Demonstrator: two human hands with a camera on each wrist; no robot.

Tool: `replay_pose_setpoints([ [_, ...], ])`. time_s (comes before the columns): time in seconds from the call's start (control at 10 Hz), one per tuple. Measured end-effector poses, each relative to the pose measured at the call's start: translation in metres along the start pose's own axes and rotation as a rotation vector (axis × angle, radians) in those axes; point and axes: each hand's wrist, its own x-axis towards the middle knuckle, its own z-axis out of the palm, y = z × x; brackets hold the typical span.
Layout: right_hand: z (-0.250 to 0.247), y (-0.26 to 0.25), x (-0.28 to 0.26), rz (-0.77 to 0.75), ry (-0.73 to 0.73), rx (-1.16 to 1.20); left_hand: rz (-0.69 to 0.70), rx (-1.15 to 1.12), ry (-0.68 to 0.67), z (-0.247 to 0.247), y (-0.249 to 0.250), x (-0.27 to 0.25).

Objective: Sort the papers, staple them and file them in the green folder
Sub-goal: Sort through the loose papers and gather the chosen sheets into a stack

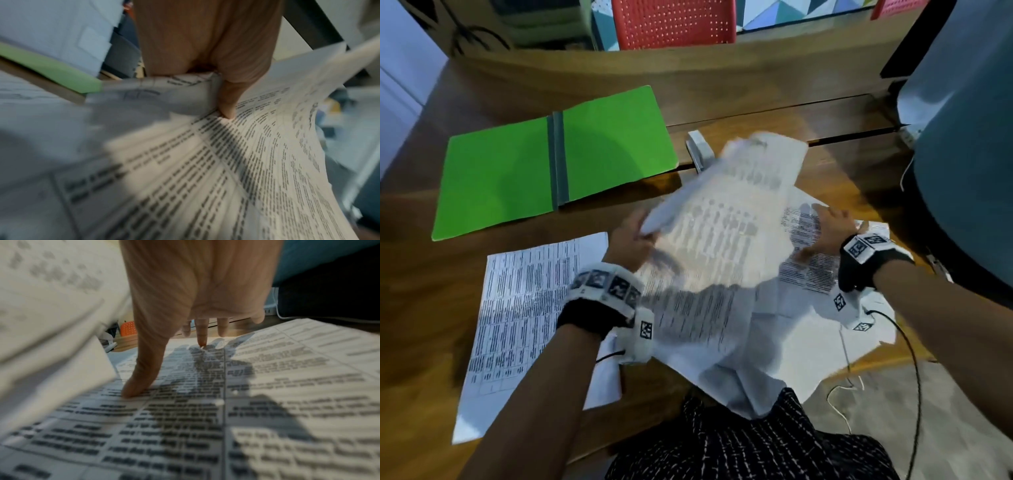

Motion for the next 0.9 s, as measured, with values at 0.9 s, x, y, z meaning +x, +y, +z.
replay_pose_setpoints([
  [0.9, 0.027, -0.047, -0.046, -0.008, -0.167, 0.907, -0.493, -0.372, -0.14, 0.064, -0.008, -0.016],
])
